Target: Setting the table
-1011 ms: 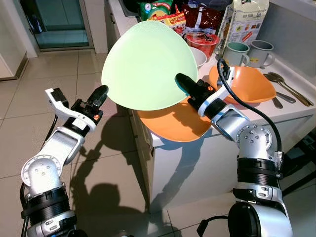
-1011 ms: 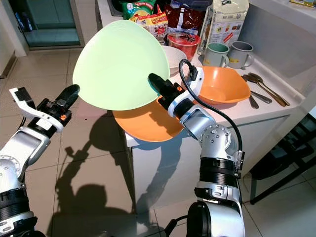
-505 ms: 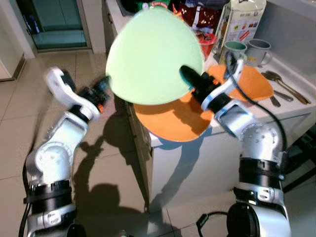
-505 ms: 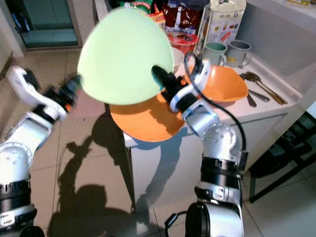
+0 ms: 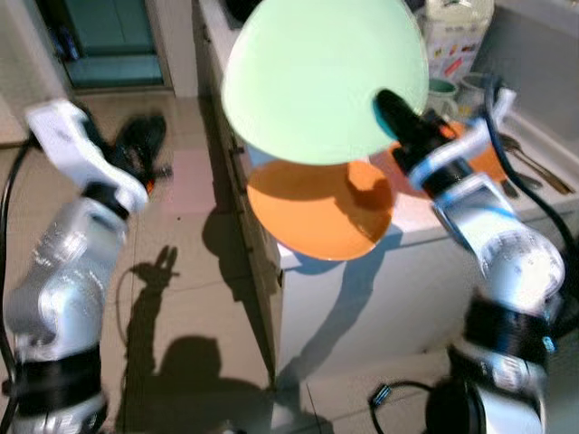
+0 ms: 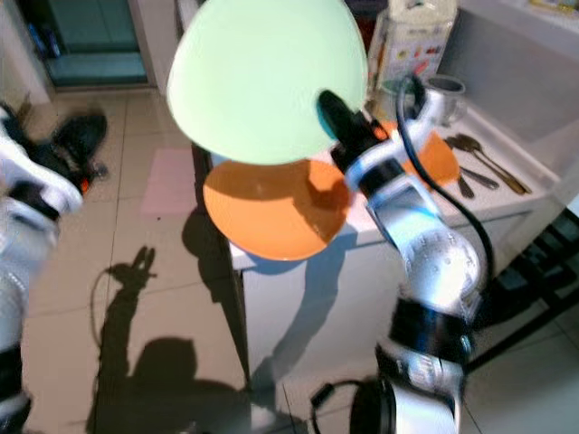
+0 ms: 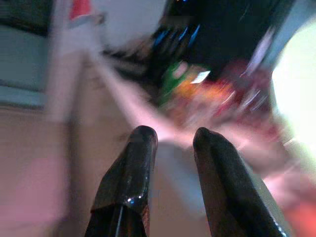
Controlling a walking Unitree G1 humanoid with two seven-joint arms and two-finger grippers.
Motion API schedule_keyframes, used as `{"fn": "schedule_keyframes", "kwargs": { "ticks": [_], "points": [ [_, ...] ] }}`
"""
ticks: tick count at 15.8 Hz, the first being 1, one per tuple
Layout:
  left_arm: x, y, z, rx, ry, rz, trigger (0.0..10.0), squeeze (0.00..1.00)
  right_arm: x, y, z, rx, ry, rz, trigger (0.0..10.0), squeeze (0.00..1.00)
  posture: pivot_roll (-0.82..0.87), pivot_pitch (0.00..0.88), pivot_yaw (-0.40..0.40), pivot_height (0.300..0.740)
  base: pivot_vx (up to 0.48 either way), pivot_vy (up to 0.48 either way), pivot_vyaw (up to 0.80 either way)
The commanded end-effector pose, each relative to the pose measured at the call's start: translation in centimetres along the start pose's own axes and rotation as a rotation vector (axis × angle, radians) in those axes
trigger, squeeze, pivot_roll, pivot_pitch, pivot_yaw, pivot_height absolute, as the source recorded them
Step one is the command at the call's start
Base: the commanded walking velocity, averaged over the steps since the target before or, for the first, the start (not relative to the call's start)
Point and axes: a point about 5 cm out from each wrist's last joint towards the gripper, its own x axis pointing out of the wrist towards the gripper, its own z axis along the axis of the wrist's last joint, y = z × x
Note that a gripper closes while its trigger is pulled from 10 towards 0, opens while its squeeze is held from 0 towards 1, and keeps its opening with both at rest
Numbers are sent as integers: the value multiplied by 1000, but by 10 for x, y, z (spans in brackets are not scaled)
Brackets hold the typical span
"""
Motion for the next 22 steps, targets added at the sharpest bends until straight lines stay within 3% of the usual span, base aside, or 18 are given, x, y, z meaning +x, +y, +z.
{"fn": "schedule_keyframes", "kwargs": {
  "ticks": [1,2,5,7,8,10,15,16,17,22],
  "points": [
    [-3,-13,-1,79,-31,1,10000,0,-8,16,-3,-104,4,16,1608,0,52,0,-30,740,0,0,0],
    [-7,-17,-4,65,-42,-3,10000,0,-16,22,-6,-148,-1,15,10000,0,42,0,-25,740,0,0,0],
    [-18,-34,-14,196,-21,-41,10000,0,-34,28,-6,-314,-41,-46,10000,0,24,0,-6,740,0,0,0],
    [-21,-42,-19,141,-11,-44,10000,0,-39,34,-2,-564,-45,-73,10000,0,6,0,-2,740,0,-384,0],
    [-20,-44,-20,137,-14,-38,10000,0,-40,35,-1,-591,-54,-82,10000,0,6,0,-3,740,0,-442,0],
    [-10,-48,-13,136,-55,-3,10000,0,-39,31,7,-734,-98,-146,10000,0,13,0,-20,740,0,-442,0],
    [-3,-44,-16,170,-48,61,10000,0,-36,27,8,-797,-143,-194,10000,0,23,0,-30,740,0,-443,0],
    [-2,-46,-17,181,-47,71,10000,0,-34,22,1,-913,-109,-212,10000,0,23,0,-29,740,0,-442,0],
    [-2,-46,-18,185,-47,71,10000,0,-34,21,0,-934,-104,-212,10000,0,23,0,-29,740,0,-442,0],
    [5,-53,-22,219,-29,41,10000,0,-39,3,-2,-923,-104,-315,10000,0,21,0,-21,740,0,-439,413]
  ]
}}
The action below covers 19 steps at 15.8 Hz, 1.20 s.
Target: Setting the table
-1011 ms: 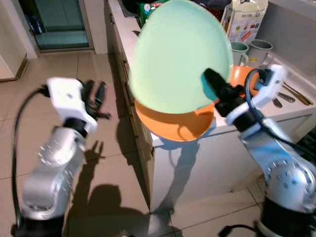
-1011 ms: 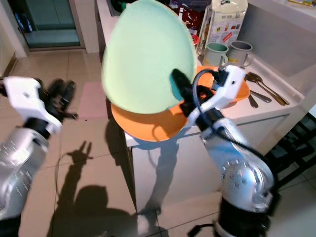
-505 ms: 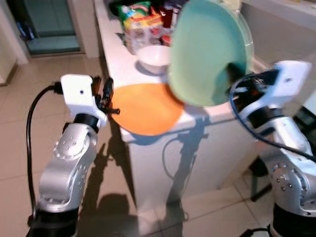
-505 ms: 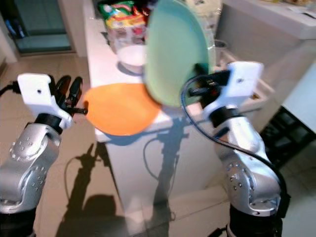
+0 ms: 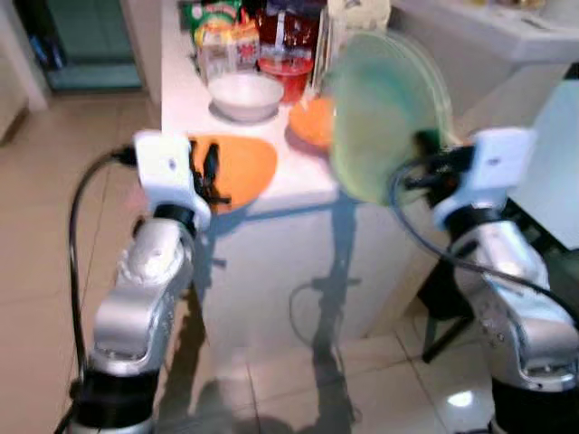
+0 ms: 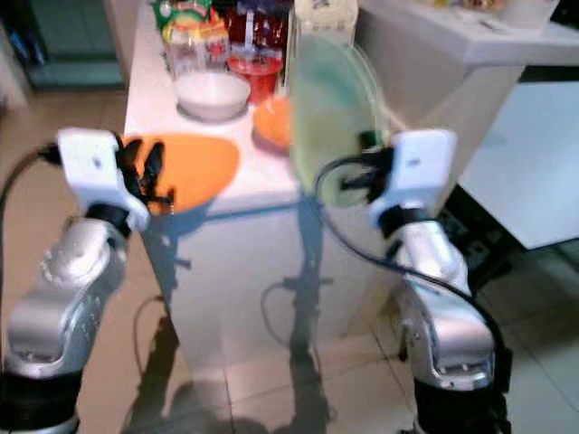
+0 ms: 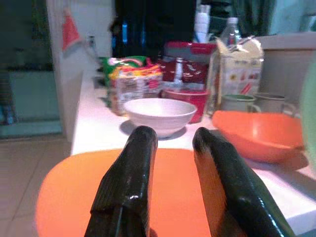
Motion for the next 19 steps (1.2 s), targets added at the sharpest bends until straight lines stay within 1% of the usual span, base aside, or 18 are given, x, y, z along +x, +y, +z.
{"fn": "schedule_keyframes", "kwargs": {
  "ticks": [1,5,7,10,11,13,14,16,18,19],
  "points": [
    [2,0,-3,13,9,7,10000,0,0,-2,8,-21,-56,-11,10000,0,14,0,-16,740,0,-439,800],
    [4,-3,-3,25,5,10,10000,0,0,-6,9,-31,-71,-24,10000,0,11,0,-14,740,0,-439,800],
    [5,-1,-1,36,-2,15,10000,0,-1,-3,12,39,-101,4,10000,0,11,0,-15,740,0,-439,0],
    [6,0,-1,38,-3,23,10000,0,-3,-1,12,30,-101,35,10000,0,6,0,-11,740,0,-439,0],
    [6,-1,-2,39,1,24,10000,0,-4,-2,9,27,-89,27,10000,0,3,0,-10,740,0,-439,0],
    [6,-5,-5,40,11,24,10000,0,-5,-6,0,-13,-34,-10,10000,0,-2,0,-7,740,0,-439,0],
    [6,-6,-6,41,13,21,10000,0,-4,-9,-9,-65,26,-32,10000,0,-3,0,-5,740,0,-439,0],
    [8,-7,-8,47,20,26,10000,0,-6,-12,-17,-77,61,-59,10000,0,-5,0,-5,740,0,-437,0],
    [8,-8,-10,49,27,32,10000,0,-8,-16,-20,-76,69,-79,10000,0,-9,0,-3,740,0,-435,0],
    [8,-9,-11,50,30,31,10000,0,-9,-20,-24,-60,84,-111,10000,0,-12,0,-2,740,0,-435,0]
  ]
}}
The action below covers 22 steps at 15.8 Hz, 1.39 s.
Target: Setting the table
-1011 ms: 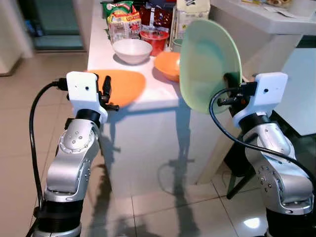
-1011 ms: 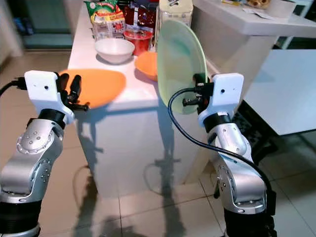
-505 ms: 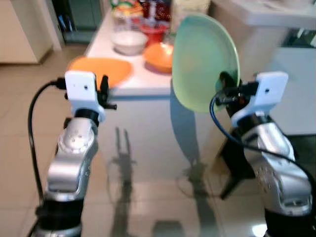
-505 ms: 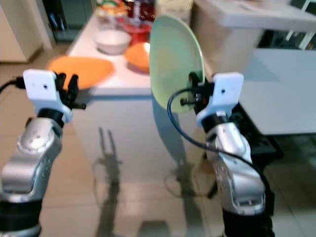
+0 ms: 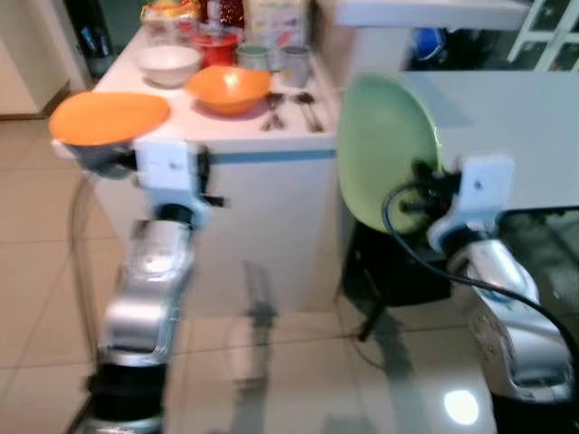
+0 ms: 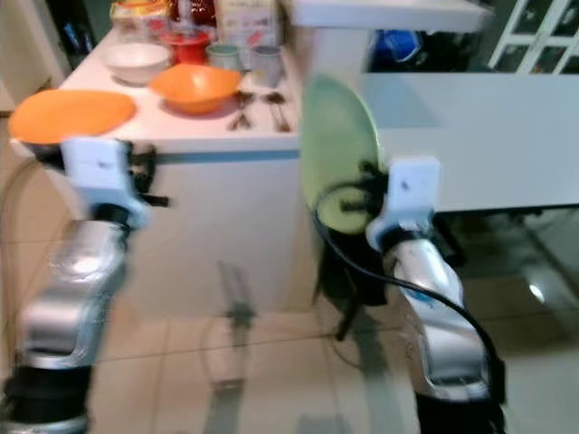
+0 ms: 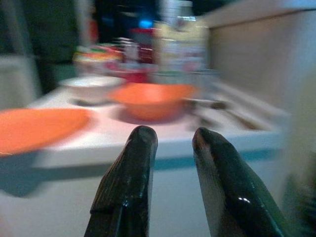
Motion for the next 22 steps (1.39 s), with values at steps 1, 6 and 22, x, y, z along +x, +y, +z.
{"fn": "schedule_keyframes", "kwargs": {
  "ticks": [1,6,22],
  "points": [
    [2,6,5,25,-21,28,10000,0,2,-4,12,6,-56,-34,10000,0,-12,0,-1,740,0,-439,0],
    [7,-2,4,35,-29,3,10000,0,7,-30,20,105,-89,-158,10000,0,-27,0,5,740,0,-435,0],
    [10,-13,3,3,-62,-70,10000,0,9,-39,15,158,-16,-191,10000,0,-49,0,-9,740,104,-136,-268]
  ]
}}
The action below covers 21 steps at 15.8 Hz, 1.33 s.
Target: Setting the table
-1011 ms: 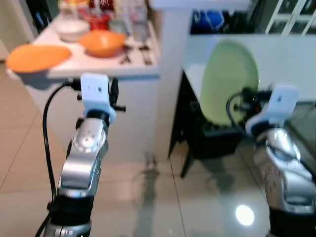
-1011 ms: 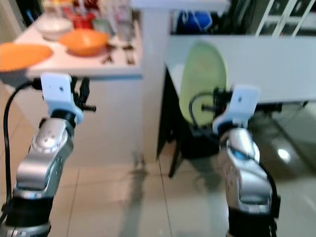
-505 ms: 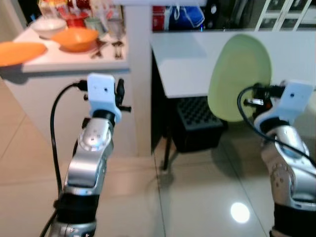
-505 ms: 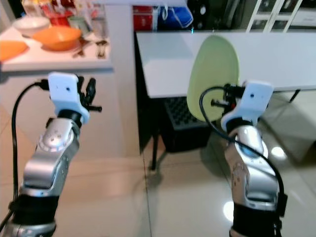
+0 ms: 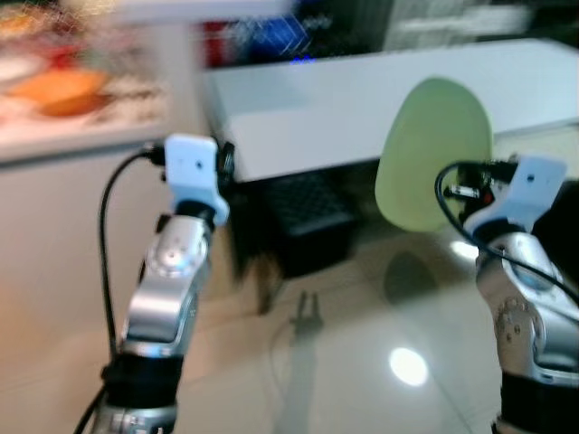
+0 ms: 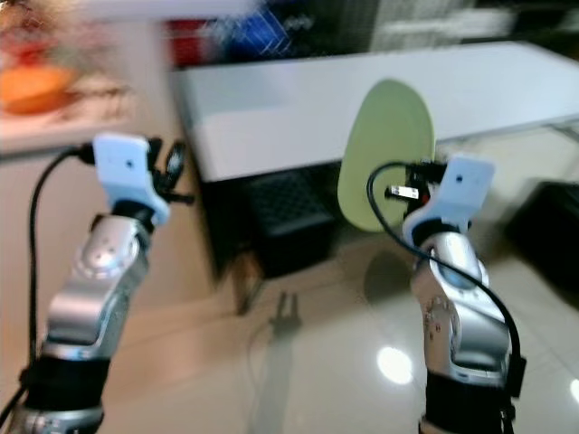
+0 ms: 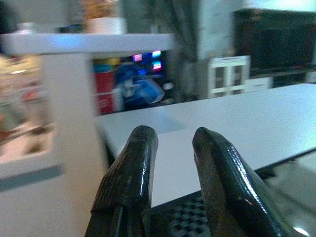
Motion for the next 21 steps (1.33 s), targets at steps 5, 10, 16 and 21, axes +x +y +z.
{"fn": "schedule_keyframes", "kwargs": {
  "ticks": [5,10,16,21],
  "points": [
    [4,-5,1,9,-8,-29,10000,0,3,-1,8,-5,-27,4,10000,0,-44,0,-13,740,320,0,-550],
    [6,0,1,22,-17,-14,10000,0,6,8,13,-58,-41,71,10000,0,-41,0,-13,740,360,0,160],
    [7,2,2,33,-24,-28,10000,0,8,11,12,3,-35,98,10000,0,-34,0,-6,740,373,0,533],
    [4,-6,1,24,-28,-102,10000,0,14,7,17,133,-11,104,10000,0,-38,0,2,740,380,0,0]
  ]
}}
